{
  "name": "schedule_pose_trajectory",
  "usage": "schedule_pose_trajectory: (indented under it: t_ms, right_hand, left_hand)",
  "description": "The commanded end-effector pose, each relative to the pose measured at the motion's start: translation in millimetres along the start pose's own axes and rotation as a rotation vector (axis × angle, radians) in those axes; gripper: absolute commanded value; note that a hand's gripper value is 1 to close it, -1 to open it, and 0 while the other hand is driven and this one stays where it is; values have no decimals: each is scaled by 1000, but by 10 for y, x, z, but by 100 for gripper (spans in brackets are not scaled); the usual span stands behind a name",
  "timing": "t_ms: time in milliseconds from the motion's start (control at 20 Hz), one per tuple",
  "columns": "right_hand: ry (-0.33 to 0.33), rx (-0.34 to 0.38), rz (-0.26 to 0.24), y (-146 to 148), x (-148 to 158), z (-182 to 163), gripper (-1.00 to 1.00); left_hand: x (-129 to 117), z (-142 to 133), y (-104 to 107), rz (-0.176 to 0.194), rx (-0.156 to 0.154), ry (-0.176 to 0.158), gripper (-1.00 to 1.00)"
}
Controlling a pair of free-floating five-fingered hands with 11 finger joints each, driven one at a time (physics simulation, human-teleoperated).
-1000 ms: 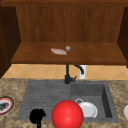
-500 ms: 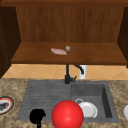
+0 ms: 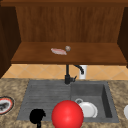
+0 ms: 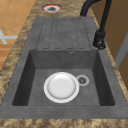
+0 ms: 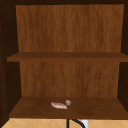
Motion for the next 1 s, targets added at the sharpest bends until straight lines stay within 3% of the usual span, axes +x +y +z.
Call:
schedule_pose_trajectory:
  t_ms: [0, 200, 450, 550, 850, 950]
  right_hand:
    - [13, 64, 34, 46, -79, 38, -100]
    - [12, 67, 15, 128, -170, 149, -100]
    - [39, 64, 34, 97, -85, 153, -100]
    - [77, 14, 48, -16, -156, 317, -100]
    - [129, -24, 120, -103, 38, 584, -100]
    - [144, -2, 149, -123, 120, 723, -100]
  left_hand:
    - [0, 0, 0, 0, 0, 0, 0]
    - [0, 0, 0, 0, 0, 0, 0]
    - [0, 0, 0, 0, 0, 0, 0]
    - [0, 0, 0, 0, 0, 0, 0]
    - [0, 0, 0, 0, 0, 0, 0]
    - [0, 0, 0, 0, 0, 0, 0]
